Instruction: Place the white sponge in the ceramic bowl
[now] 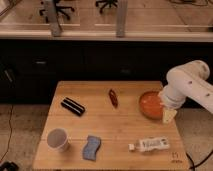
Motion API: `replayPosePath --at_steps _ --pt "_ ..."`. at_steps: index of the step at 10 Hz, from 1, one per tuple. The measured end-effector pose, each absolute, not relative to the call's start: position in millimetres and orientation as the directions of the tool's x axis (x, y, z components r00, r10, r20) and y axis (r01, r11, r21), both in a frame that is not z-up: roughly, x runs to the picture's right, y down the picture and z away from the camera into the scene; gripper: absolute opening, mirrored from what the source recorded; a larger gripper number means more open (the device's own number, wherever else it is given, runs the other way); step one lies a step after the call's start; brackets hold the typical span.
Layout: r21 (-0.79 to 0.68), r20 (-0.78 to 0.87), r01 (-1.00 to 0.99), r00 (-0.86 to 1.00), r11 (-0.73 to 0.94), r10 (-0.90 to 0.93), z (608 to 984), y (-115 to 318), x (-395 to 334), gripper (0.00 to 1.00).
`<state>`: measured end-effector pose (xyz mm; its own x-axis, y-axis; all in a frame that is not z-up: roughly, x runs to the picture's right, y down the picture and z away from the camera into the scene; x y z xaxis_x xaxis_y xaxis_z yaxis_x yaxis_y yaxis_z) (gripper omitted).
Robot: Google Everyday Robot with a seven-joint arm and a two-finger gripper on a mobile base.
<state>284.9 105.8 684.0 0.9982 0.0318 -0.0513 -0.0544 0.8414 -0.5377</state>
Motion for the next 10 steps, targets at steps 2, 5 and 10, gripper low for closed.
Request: replayPosePath --at_steps 2,5,10 --pt "-0.538 -0.051 -0.054 0.998 0.841 0.032 684.0 105.8 284.9 0.8" --pt "-0.538 -0.051 -0.054 0.998 0.841 0.032 684.0 105.8 284.9 0.8" --pt "-0.543 -0.046 -0.023 0.999 0.839 -0.002 683.1 107.6 276.0 0.8"
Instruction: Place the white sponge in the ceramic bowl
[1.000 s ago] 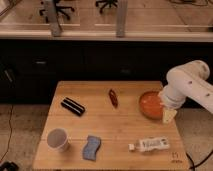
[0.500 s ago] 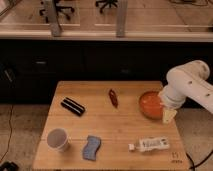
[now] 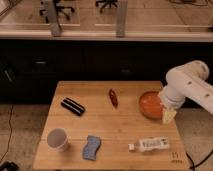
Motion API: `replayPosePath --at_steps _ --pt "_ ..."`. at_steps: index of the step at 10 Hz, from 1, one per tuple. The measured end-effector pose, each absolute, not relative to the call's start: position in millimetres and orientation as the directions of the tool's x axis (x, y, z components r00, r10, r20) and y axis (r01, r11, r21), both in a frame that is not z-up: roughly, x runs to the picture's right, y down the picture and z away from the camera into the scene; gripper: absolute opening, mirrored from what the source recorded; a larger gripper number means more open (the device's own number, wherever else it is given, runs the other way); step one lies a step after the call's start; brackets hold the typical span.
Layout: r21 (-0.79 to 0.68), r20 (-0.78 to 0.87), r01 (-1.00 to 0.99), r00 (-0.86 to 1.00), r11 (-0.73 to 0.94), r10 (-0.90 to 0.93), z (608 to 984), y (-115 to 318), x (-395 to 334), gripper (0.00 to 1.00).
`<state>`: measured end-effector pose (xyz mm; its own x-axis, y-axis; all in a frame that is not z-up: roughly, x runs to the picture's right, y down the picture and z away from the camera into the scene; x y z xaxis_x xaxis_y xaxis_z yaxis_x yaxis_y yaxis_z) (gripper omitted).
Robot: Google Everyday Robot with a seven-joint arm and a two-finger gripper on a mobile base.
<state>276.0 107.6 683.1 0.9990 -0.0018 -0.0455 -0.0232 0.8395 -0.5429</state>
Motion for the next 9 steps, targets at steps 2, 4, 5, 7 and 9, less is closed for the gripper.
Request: replayPosePath --at_steps 2,4,5,7,9 --pt "-0.552 -0.019 0.048 0.997 0.832 -0.07 682.2 108.2 235.8 0.8" --pt "-0.558 0.0 0.1 0.993 0.824 -0.121 681.3 109.3 211.7 0.8" --pt "-0.562 0.007 0.125 0.989 0.818 -0.146 680.7 110.6 204.9 0.8" --pt "-0.571 0.022 0.155 0.984 0.806 -0.174 680.8 113.0 193.8 0.8" --pt "-0.569 0.053 0.2 0.977 0.797 -0.207 684.8 113.1 161.5 0.8"
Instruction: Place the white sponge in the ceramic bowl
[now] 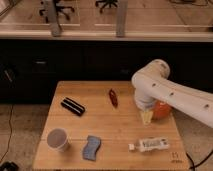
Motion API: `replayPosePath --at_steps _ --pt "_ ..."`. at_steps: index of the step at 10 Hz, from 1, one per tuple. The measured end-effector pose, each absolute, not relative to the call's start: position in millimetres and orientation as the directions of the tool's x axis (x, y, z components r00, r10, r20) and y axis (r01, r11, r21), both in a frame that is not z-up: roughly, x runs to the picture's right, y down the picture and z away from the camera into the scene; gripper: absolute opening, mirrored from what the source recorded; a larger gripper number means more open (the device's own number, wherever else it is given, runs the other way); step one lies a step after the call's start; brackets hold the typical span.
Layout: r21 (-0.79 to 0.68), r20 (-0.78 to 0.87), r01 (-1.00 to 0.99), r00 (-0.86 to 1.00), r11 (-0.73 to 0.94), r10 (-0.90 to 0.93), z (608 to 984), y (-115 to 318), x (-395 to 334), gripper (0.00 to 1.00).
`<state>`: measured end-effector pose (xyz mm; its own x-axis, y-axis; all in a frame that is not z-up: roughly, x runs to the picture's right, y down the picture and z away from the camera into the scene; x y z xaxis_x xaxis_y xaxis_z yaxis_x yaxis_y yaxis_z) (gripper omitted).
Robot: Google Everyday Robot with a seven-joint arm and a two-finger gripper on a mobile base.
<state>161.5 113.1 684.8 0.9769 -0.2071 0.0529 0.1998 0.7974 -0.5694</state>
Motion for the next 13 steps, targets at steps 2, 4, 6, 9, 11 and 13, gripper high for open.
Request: replayPosePath --at_steps 2,4,6,9,11,13 --pt "-0.573 0.079 0.248 0.965 0.781 -0.249 688.1 117.1 143.7 0.8" --pt "-0.576 0.107 0.294 0.952 0.763 -0.286 691.5 124.0 125.8 0.8" --pt "-0.565 0.15 0.353 0.933 0.746 -0.328 697.5 128.9 95.4 0.8" --pt "-0.559 0.202 0.428 0.901 0.71 -0.384 701.3 137.5 81.7 0.8" --pt "-0.543 0.244 0.489 0.87 0.683 -0.428 703.5 141.5 58.9 0.8" --pt "-0.529 0.28 0.542 0.838 0.653 -0.468 705.6 145.6 43.9 0.8"
